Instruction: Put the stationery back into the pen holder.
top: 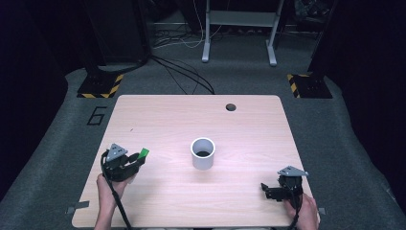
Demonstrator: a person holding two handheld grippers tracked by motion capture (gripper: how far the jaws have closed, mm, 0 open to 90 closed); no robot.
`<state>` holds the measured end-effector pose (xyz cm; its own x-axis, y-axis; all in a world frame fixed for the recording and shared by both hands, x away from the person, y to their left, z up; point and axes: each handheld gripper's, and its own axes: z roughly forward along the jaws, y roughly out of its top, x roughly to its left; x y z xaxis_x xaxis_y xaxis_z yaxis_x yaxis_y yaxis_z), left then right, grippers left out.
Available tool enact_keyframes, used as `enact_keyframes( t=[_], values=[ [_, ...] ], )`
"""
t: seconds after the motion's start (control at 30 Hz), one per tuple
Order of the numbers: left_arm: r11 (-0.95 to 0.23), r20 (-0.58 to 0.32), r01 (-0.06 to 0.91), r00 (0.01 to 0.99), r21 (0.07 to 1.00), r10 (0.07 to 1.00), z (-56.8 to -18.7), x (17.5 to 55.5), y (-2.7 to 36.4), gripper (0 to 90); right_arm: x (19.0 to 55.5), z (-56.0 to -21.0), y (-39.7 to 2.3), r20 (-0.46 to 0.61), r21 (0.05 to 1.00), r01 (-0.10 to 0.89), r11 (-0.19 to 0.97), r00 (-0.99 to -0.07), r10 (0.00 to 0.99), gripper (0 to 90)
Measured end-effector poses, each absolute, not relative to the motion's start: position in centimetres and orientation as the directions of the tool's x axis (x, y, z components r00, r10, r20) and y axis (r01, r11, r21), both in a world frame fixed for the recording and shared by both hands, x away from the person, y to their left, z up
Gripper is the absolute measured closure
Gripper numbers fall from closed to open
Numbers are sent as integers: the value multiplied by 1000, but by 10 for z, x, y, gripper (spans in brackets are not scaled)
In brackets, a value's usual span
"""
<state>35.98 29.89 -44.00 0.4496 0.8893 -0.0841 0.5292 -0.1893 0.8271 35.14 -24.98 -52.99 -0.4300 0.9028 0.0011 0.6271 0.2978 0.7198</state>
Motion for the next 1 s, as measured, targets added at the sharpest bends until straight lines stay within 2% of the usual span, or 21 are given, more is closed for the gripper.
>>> enact_keyframes(
  t=[1.0],
  values=[
    [-243,-40,449,534,860,845,-410,378,265,672,352,-530,-249,3,720,627,296,-430,903,0]
  ],
)
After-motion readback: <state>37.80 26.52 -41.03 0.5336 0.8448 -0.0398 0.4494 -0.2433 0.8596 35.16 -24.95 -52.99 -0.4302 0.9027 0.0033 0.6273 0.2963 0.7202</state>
